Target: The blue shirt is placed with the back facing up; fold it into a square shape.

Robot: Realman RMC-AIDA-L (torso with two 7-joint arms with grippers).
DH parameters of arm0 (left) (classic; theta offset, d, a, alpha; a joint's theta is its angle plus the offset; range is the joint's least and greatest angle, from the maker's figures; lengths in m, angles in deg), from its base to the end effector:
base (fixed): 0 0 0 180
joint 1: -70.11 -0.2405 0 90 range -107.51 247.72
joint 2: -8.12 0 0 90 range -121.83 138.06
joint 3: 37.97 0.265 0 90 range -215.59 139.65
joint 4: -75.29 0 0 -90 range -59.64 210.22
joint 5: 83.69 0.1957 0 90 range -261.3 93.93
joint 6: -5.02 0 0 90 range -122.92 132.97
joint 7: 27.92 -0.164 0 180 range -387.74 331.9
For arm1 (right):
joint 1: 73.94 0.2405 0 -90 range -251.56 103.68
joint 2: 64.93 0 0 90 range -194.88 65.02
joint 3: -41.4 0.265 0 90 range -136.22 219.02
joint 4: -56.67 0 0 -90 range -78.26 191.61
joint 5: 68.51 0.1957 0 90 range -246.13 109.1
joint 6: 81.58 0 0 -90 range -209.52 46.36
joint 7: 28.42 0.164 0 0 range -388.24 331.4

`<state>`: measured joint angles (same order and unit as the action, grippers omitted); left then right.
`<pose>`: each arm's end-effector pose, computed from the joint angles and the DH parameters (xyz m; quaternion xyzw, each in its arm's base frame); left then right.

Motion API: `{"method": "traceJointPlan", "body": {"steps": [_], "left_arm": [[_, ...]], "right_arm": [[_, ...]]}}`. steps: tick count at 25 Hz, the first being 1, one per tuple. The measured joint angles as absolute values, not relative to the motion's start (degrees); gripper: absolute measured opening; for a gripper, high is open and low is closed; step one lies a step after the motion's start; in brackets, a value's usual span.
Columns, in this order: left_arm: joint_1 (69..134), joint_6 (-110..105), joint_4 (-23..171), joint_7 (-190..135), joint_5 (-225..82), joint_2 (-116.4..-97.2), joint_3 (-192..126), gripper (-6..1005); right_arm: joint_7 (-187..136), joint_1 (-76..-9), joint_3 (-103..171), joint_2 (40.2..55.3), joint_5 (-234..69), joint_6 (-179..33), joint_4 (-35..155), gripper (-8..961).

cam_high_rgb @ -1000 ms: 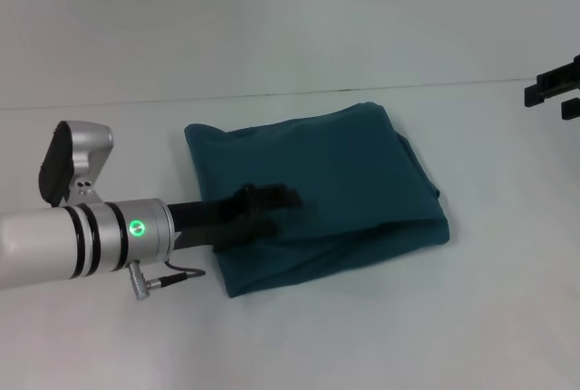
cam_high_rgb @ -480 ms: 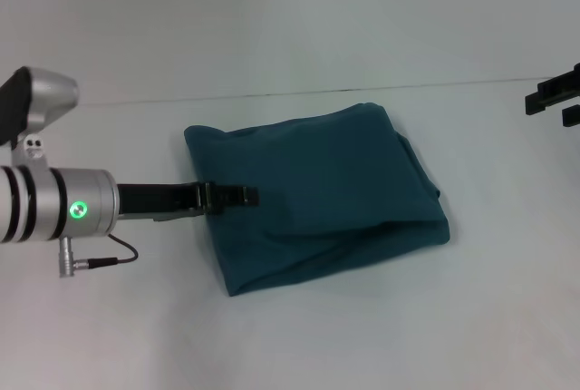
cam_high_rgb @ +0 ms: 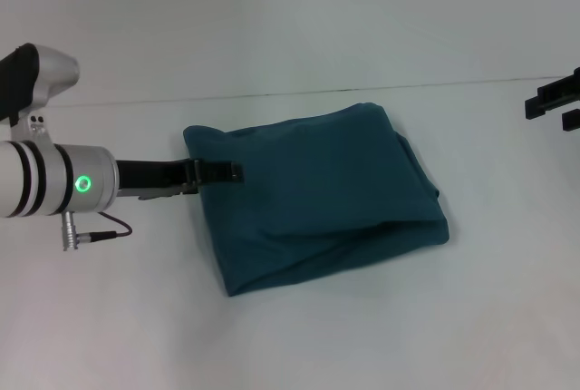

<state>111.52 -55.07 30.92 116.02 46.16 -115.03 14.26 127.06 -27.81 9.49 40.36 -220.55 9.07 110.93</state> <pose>-0.2163 0.4158 -0.0538 -0.7857 -0.5647 -0.1492 0.2036 0.2605 0.4207 0.1301 -0.7283 0.6306 0.0488 0.2635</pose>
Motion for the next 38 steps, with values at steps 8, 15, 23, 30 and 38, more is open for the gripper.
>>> {"method": "traceJointPlan", "body": {"steps": [8, 15, 23, 30, 38], "left_arm": [[113.1, -53.0, 35.1, 119.9, 49.6, -115.17, 14.5, 883], [113.0, -52.9, 36.3, 120.3, 49.8, -115.67, 14.5, 882], [114.5, -53.2, 39.2, 121.5, 49.5, -115.79, 14.6, 878], [115.7, -53.6, 39.0, 122.8, 49.5, -115.76, 14.6, 816], [116.8, -53.3, 39.8, 123.0, 49.8, -115.81, 14.7, 648]], "right_arm": [[127.1, -28.0, 9.5, 40.36, -220.3, 8.8, 110.9, 705], [127.1, -28.0, 9.5, 40.36, -220.2, 8.7, 110.9, 705], [127.1, -28.0, 9.6, 40.36, -220.2, 8.7, 110.9, 705], [127.1, -27.8, 9.6, 40.36, -220.1, 8.7, 110.6, 705], [127.1, -27.8, 10.0, 40.36, -220.1, 8.7, 110.5, 706]]}}
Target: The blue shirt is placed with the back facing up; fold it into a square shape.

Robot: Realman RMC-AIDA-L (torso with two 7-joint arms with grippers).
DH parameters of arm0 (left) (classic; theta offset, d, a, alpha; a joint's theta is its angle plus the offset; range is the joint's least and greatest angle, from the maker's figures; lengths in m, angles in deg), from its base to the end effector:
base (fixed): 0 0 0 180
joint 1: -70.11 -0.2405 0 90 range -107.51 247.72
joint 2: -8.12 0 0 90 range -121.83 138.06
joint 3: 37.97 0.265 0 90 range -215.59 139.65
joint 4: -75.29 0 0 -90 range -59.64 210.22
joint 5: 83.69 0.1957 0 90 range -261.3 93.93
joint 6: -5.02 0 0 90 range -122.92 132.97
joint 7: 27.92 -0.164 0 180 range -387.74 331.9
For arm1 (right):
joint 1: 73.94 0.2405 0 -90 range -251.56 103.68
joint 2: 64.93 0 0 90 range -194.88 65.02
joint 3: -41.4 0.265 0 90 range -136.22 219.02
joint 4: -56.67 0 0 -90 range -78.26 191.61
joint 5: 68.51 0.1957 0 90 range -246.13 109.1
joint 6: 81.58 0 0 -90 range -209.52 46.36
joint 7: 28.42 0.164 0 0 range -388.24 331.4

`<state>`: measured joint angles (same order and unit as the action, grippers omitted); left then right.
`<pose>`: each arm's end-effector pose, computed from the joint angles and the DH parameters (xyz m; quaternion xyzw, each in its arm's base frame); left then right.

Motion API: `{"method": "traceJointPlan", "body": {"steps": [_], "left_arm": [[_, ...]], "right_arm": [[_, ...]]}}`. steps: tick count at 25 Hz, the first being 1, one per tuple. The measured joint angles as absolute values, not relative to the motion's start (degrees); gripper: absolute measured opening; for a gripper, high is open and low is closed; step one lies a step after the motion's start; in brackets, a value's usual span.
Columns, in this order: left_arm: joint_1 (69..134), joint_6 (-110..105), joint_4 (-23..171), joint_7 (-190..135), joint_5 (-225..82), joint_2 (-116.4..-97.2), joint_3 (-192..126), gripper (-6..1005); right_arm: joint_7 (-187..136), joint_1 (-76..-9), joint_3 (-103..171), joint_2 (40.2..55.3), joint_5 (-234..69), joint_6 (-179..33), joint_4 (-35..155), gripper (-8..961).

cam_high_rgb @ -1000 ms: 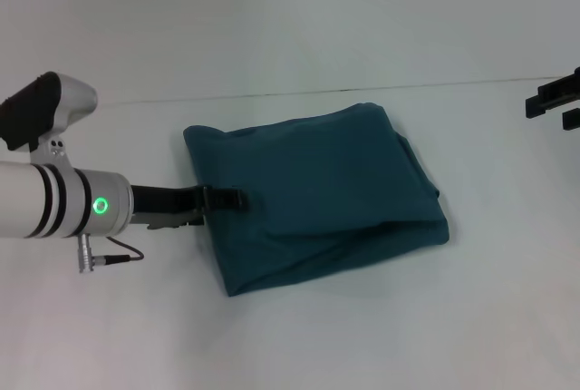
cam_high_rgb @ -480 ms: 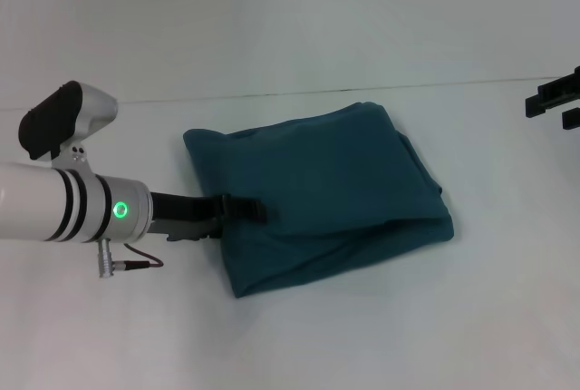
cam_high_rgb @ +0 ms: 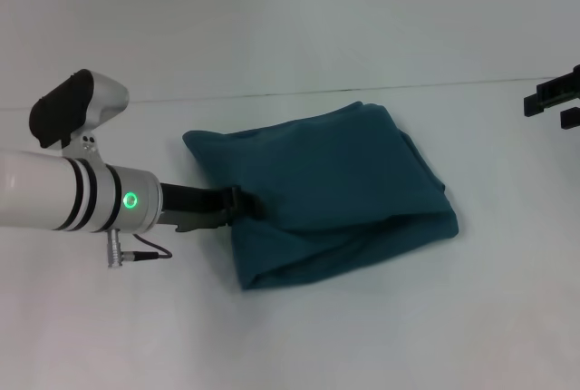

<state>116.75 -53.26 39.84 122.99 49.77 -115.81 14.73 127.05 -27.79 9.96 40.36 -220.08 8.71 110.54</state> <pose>-0.2085 0.4090 -0.0906 -0.7618 -0.6171 -0.1090 0.1641 0.2603 0.4216 0.1299 -0.7268 0.6323 0.0565 0.2622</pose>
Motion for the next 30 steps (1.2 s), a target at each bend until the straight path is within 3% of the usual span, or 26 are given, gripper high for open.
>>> {"method": "traceJointPlan", "body": {"steps": [6, 14, 17, 21, 30], "left_arm": [[115.6, -58.4, 36.4, 122.9, 49.5, -115.81, 15.3, 421], [108.4, -70.4, 25.8, 122.5, 49.7, -114.85, 12.9, 181], [107.8, -71.9, 27.0, 119.8, 49.9, -113.16, 8.6, 150], [108.6, -71.7, 29.4, 116.7, 50.0, -112.41, 6.0, 128], [109.2, -70.8, 29.5, 116.1, 52.9, -112.27, 6.1, 118]], "right_arm": [[127.1, -27.8, 10.0, 40.36, -220.0, 8.8, 110.5, 706], [127.1, -28.0, 10.1, 40.40, -219.8, 9.0, 110.0, 706], [127.1, -28.0, 10.0, 40.42, -219.6, 8.9, 109.7, 706], [127.1, -28.0, 9.9, 40.44, -219.1, 8.9, 109.7, 705], [127.1, -27.8, 9.8, 40.45, -219.0, 8.7, 109.7, 705]]}}
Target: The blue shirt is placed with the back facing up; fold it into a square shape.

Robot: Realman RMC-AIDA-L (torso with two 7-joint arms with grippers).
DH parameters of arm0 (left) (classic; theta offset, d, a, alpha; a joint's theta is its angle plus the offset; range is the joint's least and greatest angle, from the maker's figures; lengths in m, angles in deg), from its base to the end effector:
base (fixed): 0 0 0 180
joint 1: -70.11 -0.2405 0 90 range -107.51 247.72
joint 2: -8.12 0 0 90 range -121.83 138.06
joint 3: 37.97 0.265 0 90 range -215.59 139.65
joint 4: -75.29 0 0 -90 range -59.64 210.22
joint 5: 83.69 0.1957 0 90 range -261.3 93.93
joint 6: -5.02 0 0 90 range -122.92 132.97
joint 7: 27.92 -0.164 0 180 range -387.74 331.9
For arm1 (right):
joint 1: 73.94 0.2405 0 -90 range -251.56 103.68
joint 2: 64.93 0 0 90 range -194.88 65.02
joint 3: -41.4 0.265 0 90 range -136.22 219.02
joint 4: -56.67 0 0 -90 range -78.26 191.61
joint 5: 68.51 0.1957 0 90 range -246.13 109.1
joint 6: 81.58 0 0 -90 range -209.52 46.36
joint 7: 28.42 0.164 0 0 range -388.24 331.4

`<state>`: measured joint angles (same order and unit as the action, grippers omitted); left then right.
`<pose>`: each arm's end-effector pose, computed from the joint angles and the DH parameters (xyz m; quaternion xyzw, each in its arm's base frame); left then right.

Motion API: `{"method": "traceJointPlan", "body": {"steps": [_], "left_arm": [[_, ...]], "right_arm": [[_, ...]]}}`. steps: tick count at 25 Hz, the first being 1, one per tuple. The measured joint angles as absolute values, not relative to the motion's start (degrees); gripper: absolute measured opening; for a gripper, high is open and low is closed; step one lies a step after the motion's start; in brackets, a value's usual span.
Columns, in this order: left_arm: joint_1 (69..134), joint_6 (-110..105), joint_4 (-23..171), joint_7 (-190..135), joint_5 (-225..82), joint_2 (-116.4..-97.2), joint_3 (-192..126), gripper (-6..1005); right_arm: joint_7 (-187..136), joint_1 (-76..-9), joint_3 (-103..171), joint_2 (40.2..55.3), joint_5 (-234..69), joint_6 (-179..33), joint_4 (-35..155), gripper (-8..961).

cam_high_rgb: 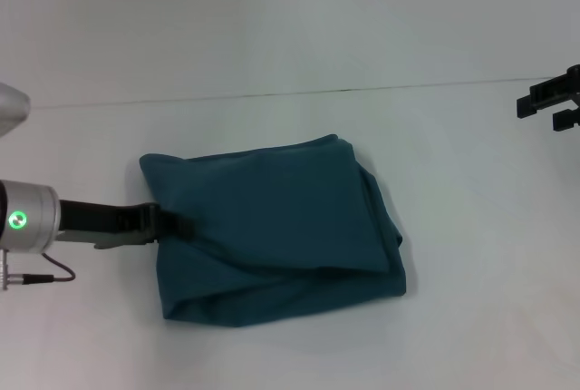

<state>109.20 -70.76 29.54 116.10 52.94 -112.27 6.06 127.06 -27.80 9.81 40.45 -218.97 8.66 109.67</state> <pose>-0.2500 0.3834 -0.0294 -0.7785 -0.6021 -0.1010 0.1460 0.2587 0.4214 0.1254 -0.7281 0.6345 0.0624 0.2518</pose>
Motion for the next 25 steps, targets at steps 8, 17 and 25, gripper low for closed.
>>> {"method": "traceJointPlan", "body": {"steps": [8, 17, 25], "left_arm": [[105.1, -77.0, 19.9, 118.2, 46.6, -113.33, -3.2, 357], [106.7, -71.7, 34.3, 116.9, 41.4, -113.78, -3.3, 789], [106.9, -67.7, 36.2, 115.6, 41.0, -114.61, 0.0, 826]], "right_arm": [[127.1, -27.8, 9.8, 40.45, -219.0, 8.8, 109.7, 714], [127.1, -28.0, 9.7, 40.45, -218.7, 9.0, 109.7, 749], [126.4, -28.0, 9.8, 40.46, -218.6, 8.9, 108.8, 781]]}}
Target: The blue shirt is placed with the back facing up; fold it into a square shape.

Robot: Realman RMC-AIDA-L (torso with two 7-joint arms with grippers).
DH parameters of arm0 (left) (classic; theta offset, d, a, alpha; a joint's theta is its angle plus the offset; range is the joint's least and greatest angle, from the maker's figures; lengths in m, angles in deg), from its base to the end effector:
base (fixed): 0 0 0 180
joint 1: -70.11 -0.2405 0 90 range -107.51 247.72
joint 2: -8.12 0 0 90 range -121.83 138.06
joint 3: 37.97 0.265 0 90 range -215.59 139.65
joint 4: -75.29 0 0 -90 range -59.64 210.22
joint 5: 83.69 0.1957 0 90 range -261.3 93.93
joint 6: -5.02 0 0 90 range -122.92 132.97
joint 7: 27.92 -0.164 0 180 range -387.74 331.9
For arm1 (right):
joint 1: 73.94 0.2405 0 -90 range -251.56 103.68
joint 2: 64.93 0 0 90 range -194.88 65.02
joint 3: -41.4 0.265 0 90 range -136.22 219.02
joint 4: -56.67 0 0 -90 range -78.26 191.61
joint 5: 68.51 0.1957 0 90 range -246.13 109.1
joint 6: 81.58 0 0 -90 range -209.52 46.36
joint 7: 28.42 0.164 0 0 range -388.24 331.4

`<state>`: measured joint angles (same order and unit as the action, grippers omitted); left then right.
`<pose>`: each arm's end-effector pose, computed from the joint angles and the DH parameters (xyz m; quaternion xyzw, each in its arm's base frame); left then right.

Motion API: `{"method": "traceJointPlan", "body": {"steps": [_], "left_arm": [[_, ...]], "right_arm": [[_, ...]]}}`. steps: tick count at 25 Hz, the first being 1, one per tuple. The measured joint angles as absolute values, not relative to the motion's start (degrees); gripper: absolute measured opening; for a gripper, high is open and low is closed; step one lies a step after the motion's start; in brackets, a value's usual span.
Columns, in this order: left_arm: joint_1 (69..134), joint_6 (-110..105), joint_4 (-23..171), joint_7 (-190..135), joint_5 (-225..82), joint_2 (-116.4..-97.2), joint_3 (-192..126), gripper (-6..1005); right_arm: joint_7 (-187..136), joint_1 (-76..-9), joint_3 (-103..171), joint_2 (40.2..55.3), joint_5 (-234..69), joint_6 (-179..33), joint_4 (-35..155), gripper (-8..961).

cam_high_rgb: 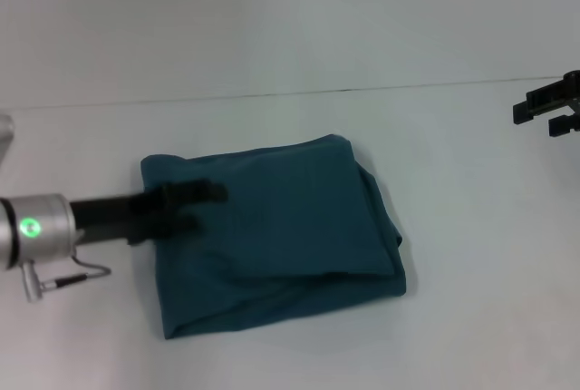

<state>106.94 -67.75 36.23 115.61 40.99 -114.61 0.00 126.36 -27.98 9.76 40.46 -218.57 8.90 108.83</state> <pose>-0.2465 0.3766 -0.0462 -0.6982 -0.6698 -0.2318 0.1010 0.2601 0.4193 0.1218 -0.7309 0.6349 0.0607 0.2431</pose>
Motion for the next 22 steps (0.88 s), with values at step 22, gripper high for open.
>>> {"method": "traceJointPlan", "body": {"steps": [22], "left_arm": [[97.8, -98.1, 23.9, 70.9, 41.9, -114.21, 0.1, 827]], "right_arm": [[78.8, -32.9, -5.9, 54.34, -200.9, 13.6, 99.3, 878]]}}
